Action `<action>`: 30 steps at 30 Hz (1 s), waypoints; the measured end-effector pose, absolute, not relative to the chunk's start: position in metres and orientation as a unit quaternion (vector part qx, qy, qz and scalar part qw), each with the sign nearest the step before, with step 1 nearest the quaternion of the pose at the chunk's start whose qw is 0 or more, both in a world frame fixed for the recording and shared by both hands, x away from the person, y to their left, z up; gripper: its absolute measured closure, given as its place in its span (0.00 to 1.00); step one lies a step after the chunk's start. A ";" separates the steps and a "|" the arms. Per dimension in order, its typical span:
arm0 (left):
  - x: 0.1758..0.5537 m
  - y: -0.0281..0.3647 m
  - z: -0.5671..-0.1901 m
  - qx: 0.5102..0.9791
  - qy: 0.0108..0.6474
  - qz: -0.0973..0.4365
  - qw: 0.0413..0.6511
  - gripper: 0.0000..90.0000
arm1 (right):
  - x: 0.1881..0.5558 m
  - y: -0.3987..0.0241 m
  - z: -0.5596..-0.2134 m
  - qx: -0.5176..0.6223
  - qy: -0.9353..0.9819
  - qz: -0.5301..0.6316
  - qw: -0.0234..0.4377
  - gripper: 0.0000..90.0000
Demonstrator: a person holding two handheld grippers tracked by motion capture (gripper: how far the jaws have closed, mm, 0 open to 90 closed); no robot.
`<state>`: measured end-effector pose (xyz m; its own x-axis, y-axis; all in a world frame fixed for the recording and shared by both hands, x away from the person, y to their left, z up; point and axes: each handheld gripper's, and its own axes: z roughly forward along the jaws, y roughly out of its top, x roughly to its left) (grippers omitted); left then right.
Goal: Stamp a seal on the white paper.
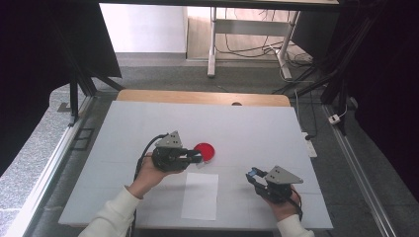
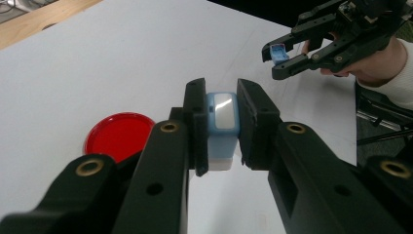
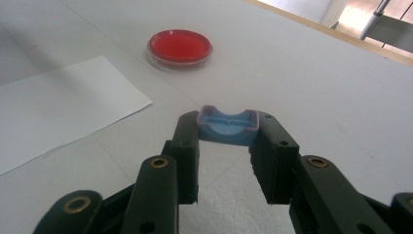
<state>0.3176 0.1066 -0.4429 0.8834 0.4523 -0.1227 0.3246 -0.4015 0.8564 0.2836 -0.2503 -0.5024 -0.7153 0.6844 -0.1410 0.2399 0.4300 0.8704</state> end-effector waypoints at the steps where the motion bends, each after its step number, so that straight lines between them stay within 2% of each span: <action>1: 0.317 0.107 -0.442 0.835 0.232 0.065 0.495 0.83 | 0.284 -0.250 -0.503 0.285 0.808 0.453 0.244 0.71; 30: 0.292 0.115 -0.463 0.837 0.231 0.041 0.494 0.83 | 0.285 -0.252 -0.503 0.288 0.807 0.453 0.245 0.71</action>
<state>0.2915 0.1146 -0.4631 0.8900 0.4276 -0.1585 0.3457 -0.4059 0.8460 0.2845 -0.2523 -0.5027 -0.7140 0.6869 -0.1357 0.2423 0.4242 0.8726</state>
